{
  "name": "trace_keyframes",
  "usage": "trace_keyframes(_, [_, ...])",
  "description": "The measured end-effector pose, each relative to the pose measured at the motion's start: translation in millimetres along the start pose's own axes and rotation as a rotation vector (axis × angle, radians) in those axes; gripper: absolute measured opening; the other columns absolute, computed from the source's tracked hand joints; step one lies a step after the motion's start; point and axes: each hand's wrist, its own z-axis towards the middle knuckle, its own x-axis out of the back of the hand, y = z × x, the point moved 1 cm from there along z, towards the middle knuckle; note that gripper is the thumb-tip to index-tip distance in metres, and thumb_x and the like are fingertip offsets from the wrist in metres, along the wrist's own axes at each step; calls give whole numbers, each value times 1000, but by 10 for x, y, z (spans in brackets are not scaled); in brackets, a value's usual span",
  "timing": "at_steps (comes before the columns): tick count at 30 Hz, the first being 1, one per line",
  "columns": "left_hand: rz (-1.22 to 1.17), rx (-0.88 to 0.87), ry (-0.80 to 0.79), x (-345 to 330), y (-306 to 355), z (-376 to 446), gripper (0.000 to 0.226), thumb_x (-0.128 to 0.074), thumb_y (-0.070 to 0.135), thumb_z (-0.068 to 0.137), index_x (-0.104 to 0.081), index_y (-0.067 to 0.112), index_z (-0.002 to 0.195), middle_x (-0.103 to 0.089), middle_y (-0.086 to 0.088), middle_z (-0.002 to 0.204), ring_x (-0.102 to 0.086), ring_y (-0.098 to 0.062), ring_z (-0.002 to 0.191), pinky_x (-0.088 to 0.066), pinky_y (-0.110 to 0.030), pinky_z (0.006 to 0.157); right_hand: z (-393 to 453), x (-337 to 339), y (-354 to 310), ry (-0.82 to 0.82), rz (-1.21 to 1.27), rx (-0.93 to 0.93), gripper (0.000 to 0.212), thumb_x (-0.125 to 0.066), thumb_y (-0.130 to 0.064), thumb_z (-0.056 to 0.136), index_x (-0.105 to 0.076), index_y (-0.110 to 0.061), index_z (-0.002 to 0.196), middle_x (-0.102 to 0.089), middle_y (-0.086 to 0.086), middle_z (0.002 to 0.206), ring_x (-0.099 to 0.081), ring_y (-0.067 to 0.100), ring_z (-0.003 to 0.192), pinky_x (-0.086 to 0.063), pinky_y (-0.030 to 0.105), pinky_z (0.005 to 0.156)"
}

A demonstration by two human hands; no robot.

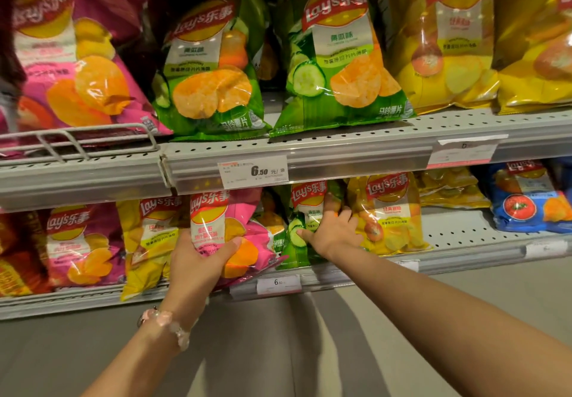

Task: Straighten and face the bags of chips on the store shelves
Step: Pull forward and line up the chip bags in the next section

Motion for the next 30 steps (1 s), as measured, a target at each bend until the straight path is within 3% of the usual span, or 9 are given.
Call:
trace_keyframes(3, [-6,-1,-22,-78,14,-43,51,-86,15,67,-55,12,108,-64,-3,94,-64,-23,90,-51,-35,75,-1,111,22,-96,54,24,86,-58,-65,79,-28,-17,143,-24,16,147,-24,35,136,-30,45,106])
trace_keyframes(7, [0,-17,-40,-219,39,-83,52,-88,21,66,-55,16,106,-64,-7,101,-63,-24,94,-53,-41,83,-235,271,29,92,448,156,69,-55,-56,86,-39,-11,136,-44,17,132,-43,35,125,-37,41,102])
trace_keyframes(10, [35,-47,-37,-338,41,-123,56,-90,28,60,-52,22,100,-63,-5,100,-63,-24,93,-54,-44,84,-603,312,-99,-195,968,269,60,-68,-42,83,-43,-16,131,-52,-1,125,-53,19,116,-46,35,96])
trace_keyframes(12, [75,-78,-30,-404,48,-161,57,-86,39,54,-51,27,97,-63,-4,98,-63,-23,91,-54,-48,82,-727,281,-160,-382,1028,337,67,-76,-27,78,-40,-20,134,-56,-9,124,-57,7,110,-51,26,91])
trace_keyframes(14, [145,-133,-7,-444,60,-218,62,-76,53,47,-52,28,99,-61,-4,98,-61,-25,93,-53,-47,81,-696,229,-187,-378,1032,365,66,-82,-20,71,-45,-19,125,-63,-10,109,-62,3,98,-54,19,83])
trace_keyframes(18, [347,-371,12,-474,78,-340,81,-64,60,46,-57,13,111,-57,-4,100,-54,-24,96,-48,-38,82,-590,146,-209,-251,1036,364,70,-91,-28,56,-58,-17,118,-72,-2,104,-68,13,97,-55,36,90])
trace_keyframes(21, [220,-208,-169,-369,138,-301,90,-77,63,42,-49,26,119,-51,6,111,-54,-12,104,-51,-27,83,-513,195,-125,-210,1045,333,62,-90,-21,59,-59,-22,113,-72,-1,105,-68,14,96,-55,36,89])
trace_keyframes(25, [-106,206,-434,-211,261,-245,82,-82,45,53,-43,26,122,-63,1,110,-68,-14,91,-52,-19,56,-505,320,-15,-372,1089,364,50,-82,-9,67,-61,-20,112,-73,1,101,-71,14,88,-58,25,71])
trace_keyframes(30, [-222,210,-560,-137,225,-214,38,-73,19,77,-61,18,113,-75,-1,98,-72,-19,87,-56,-25,65,-522,270,-53,-448,1114,368,46,-79,-10,70,-63,-17,113,-74,3,102,-71,19,90,-58,31,74])
